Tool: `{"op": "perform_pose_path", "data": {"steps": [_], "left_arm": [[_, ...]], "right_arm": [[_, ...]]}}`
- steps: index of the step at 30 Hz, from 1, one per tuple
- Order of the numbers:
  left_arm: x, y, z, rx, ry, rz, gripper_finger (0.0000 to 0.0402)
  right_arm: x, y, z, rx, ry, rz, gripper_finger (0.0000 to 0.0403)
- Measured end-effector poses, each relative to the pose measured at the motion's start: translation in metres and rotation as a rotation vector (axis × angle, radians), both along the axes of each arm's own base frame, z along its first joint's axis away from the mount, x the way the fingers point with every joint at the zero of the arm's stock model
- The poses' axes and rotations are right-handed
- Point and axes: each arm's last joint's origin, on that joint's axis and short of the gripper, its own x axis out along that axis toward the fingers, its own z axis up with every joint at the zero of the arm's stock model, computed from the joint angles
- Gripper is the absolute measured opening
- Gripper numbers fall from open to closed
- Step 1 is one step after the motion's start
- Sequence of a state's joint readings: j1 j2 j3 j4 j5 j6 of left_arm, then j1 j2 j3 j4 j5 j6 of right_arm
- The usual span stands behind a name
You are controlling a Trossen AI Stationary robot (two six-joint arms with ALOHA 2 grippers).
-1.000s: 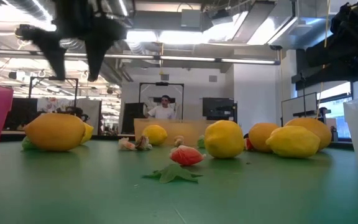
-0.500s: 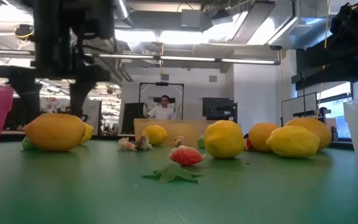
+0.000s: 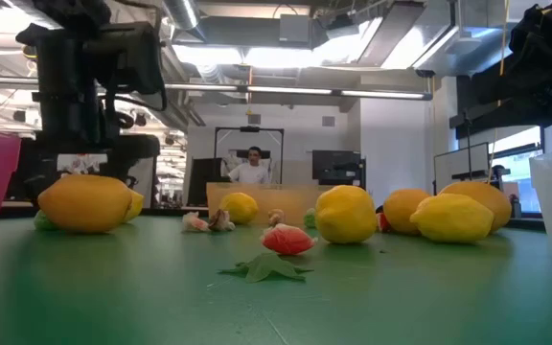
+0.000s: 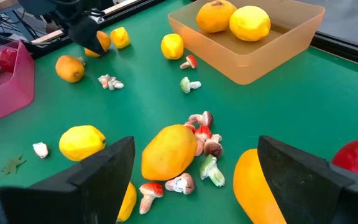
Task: Sort produce into baskets
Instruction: Put the mango into the orange bin
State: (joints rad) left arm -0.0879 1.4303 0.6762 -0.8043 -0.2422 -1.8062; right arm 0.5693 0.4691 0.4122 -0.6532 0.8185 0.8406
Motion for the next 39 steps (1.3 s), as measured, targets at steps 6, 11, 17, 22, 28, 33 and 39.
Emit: {"op": "perform_pose_path", "data": {"steps": [6, 11, 17, 22, 28, 33, 39], "left_arm": [[0.0, 0.005, 0.0, 0.009, 0.0, 0.009, 0.0305], [0.002, 0.005, 0.0, 0.007, -0.017, 0.005, 0.0262], [0.009, 0.004, 0.005, -0.024, -0.073, 0.018, 0.0246], [0.026, 0.003, 0.024, -0.025, -0.151, -0.016, 0.0245], [0.049, 0.005, 0.058, 0.064, -0.268, -0.057, 0.0244], [0.067, 0.017, 0.085, 0.214, -0.384, -0.061, 0.0244], [0.087, 0.048, 0.105, 0.385, -0.575, -0.053, 0.0244]], "right_arm": [[0.0, 0.0, 0.0, 0.02, -0.014, -0.02, 0.0337], [0.0, 0.0, 0.0, 0.019, -0.013, -0.02, 0.0337], [0.0, 0.0, 0.0, 0.017, -0.013, -0.019, 0.0337], [0.0, 0.0, 0.0, 0.014, -0.009, -0.02, 0.0337], [0.0, -0.001, 0.0, 0.012, -0.006, -0.02, 0.0337], [-0.001, -0.001, -0.001, 0.006, 0.003, -0.02, 0.0337], [-0.001, -0.001, -0.002, -0.001, 0.013, -0.02, 0.0337]]}}
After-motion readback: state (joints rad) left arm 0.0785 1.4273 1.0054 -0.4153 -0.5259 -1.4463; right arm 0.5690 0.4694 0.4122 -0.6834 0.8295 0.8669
